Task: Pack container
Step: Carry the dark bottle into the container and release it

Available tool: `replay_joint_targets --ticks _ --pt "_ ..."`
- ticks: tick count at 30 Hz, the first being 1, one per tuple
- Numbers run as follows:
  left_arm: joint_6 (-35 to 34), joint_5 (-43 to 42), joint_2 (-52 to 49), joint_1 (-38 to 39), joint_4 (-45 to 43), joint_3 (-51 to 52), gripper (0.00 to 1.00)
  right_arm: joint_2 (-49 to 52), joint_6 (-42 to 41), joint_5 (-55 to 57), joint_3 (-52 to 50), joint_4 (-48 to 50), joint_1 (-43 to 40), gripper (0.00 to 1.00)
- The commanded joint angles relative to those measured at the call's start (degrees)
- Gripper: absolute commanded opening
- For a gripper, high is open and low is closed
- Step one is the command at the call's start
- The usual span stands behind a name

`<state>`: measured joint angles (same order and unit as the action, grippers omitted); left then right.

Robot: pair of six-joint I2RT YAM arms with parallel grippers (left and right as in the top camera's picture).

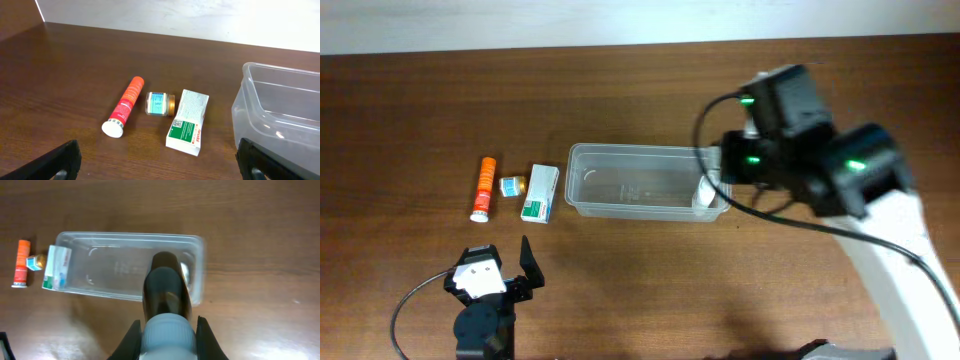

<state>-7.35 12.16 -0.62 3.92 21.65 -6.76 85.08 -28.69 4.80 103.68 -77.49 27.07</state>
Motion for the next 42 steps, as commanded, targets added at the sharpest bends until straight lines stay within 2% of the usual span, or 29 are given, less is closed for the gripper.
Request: replay_joint_targets --ticks 1,8,17,33,35,36,37,39,40,42 --pt "0.11 -0.39 0.28 -0.39 -0.13 0.26 1.00 6.08 -6.29 1.92 -2.43 3.26 4.11 0.09" --pt "0.11 -0.39 0.28 -0.39 -0.13 0.26 1.00 17.94 -14.34 3.58 -2.43 6.05 4.87 0.09" --pt "0.11 -0.39 0.28 -0.39 -0.15 0.26 1.00 28.63 -17.53 3.98 -2.45 7.63 4.79 0.09" --pt "0.11 -0.39 0.28 -0.39 -0.13 0.26 1.00 29.64 -21.40 -0.04 -5.07 7.72 4.79 0.10" --pt "0.11 -0.39 0.28 -0.39 -0.13 0.26 1.00 29.64 -21.38 -0.04 -5.79 8.00 4.79 0.18" --pt "0.11 -0.39 0.28 -0.39 -0.13 0.26 1.00 29.62 -21.31 0.26 -5.88 8.13 4.79 0.34" --pt "0.11 -0.39 0.28 -0.39 -0.13 0.26 1.00 29.53 -21.11 0.85 -5.86 8.15 4.79 0.39" --pt "0.11 -0.39 0.28 -0.39 -0.13 0.26 1.00 27.85 -19.08 3.06 -5.62 8.39 4.72 0.59" --pt "0.11 -0.39 0.28 -0.39 -0.13 0.26 1.00 26.82 -17.70 3.82 -5.09 8.35 4.74 0.65" --pt "0.11 -0.39 0.28 -0.39 -0.13 0.26 1.00 24.26 -15.10 4.87 -3.91 8.35 4.74 0.70"
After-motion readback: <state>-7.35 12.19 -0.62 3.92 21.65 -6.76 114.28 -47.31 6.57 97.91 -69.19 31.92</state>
